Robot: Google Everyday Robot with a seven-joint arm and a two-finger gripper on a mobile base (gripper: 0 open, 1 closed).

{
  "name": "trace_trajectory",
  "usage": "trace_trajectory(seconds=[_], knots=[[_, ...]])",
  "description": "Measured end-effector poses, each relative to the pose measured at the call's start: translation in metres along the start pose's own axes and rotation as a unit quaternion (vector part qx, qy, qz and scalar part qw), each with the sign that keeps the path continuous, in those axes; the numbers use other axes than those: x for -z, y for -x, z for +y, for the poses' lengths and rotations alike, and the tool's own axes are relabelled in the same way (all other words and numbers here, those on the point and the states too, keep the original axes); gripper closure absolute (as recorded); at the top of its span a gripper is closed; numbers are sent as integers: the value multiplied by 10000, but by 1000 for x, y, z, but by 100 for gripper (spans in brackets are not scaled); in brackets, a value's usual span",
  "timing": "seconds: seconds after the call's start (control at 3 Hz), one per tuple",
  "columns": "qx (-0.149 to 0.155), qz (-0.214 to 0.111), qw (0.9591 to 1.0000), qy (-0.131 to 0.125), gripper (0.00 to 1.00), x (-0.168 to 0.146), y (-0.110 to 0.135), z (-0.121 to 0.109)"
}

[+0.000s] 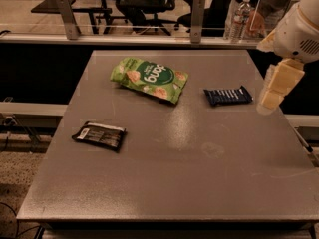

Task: Move rxbar blueberry near green rice chip bag

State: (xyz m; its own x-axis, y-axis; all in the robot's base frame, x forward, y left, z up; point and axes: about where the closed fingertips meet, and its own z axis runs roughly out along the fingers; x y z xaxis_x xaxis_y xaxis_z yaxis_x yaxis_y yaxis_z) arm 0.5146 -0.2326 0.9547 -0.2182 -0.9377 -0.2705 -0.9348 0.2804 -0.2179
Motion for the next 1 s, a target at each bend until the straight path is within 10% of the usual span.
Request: trace_trajectory(seconds=[1.0], knots=[[60,60,9996,266,0,-81,-19,-65]])
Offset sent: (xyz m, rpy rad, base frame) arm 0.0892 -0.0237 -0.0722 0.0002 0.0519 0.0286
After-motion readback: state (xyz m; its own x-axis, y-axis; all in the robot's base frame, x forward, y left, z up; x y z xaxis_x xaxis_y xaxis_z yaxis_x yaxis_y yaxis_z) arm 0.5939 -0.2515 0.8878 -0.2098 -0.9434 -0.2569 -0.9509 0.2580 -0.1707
